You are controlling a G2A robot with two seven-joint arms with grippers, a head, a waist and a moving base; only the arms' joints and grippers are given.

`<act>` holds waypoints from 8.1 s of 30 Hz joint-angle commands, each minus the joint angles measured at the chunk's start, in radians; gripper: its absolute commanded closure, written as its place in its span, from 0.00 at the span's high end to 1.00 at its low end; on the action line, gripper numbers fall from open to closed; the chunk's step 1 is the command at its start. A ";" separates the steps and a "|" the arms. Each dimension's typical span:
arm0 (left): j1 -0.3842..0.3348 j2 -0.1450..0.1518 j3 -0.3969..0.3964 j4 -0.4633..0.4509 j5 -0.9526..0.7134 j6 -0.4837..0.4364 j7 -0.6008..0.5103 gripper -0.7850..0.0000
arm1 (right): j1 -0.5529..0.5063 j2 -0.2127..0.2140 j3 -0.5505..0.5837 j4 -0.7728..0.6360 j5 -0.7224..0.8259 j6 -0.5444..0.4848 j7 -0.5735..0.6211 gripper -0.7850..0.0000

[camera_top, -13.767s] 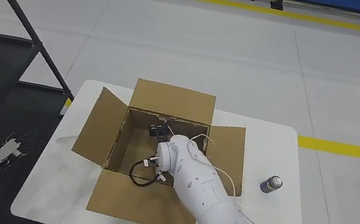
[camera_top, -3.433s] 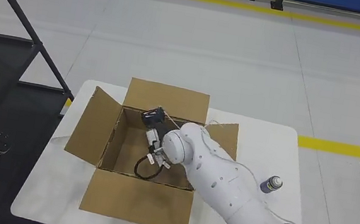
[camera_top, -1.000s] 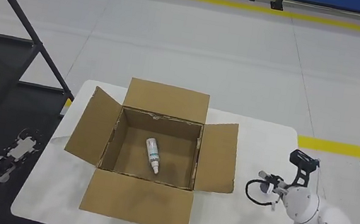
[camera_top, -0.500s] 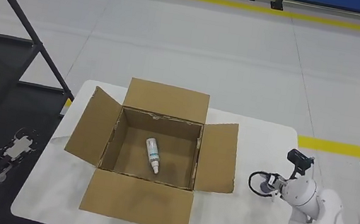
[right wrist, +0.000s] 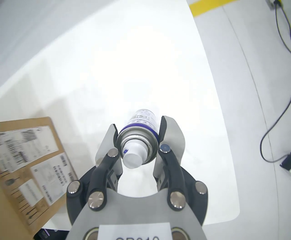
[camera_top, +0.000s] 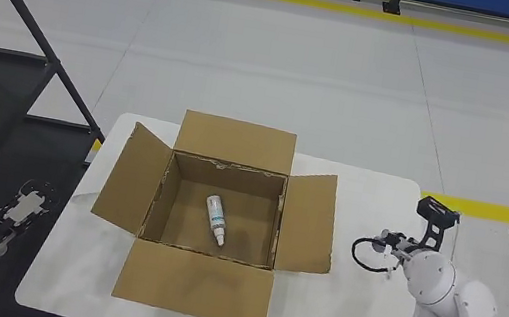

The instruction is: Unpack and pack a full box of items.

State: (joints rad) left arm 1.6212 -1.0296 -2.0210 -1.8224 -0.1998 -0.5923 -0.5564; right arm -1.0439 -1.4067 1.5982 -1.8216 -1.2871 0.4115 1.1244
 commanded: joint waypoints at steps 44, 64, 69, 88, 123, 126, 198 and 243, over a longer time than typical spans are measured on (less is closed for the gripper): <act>0.012 0.000 -0.033 0.070 -0.054 -0.033 -0.029 1.00 | 0.798 -0.363 -1.002 1.185 0.377 -0.172 -0.181 0.50; -0.028 -0.003 0.072 0.047 0.077 0.013 -0.021 1.00 | 0.740 -0.329 -0.880 0.960 0.309 -0.123 -0.259 0.98; -0.059 -0.003 0.131 0.033 0.129 0.029 -0.023 1.00 | 0.552 -0.251 -0.751 0.572 0.179 -0.102 -0.224 1.00; -0.096 -0.007 0.297 -0.066 0.246 0.075 -0.041 1.00 | -0.039 -0.101 -0.066 -0.206 0.376 -0.382 -0.060 1.00; -0.292 -0.023 0.563 0.053 0.387 0.208 -0.025 1.00 | 0.437 -0.047 -0.312 0.600 0.997 -0.899 0.188 1.00; -0.301 -0.024 0.572 0.063 0.381 0.216 -0.019 1.00 | 0.474 -0.055 -0.367 0.672 0.959 -0.928 0.118 1.00; -0.049 0.151 0.315 0.120 -0.146 -0.005 -0.667 1.00 | 0.734 -0.103 -0.519 1.318 0.860 -0.825 -0.678 1.00; -0.170 0.138 0.414 0.054 0.009 0.132 -0.104 1.00 | 0.662 -0.033 -0.443 0.993 1.108 -1.003 -0.209 1.00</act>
State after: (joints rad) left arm 1.4540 -0.8905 -1.6111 -1.7678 -0.1972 -0.4630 -0.6657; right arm -0.3704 -1.4423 1.1528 -0.7952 -0.1711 -0.6133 0.9213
